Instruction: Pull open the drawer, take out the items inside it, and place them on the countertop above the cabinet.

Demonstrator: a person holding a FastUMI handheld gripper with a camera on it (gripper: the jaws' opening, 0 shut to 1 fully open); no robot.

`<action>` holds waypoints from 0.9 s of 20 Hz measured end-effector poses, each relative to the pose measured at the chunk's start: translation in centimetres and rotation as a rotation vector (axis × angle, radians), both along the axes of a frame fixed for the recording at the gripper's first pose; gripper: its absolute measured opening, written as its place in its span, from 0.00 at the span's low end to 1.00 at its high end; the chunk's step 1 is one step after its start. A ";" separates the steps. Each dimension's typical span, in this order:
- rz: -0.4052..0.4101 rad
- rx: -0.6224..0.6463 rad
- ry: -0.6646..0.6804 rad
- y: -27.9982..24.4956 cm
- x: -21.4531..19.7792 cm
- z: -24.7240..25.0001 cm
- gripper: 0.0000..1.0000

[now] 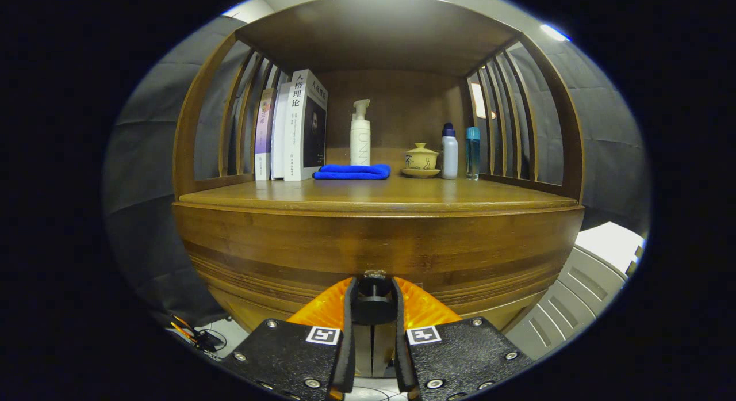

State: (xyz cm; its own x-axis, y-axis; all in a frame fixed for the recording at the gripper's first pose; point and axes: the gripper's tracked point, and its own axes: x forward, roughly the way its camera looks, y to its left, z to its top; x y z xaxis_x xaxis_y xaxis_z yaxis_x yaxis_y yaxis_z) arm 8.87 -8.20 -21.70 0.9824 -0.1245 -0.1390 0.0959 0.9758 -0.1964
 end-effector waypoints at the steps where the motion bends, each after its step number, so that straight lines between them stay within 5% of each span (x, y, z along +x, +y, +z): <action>1: -0.003 -0.001 -0.004 0.0 -0.2 0.0 0.28; 18: -0.017 0.035 0.002 0.7 -9.5 -0.3 0.28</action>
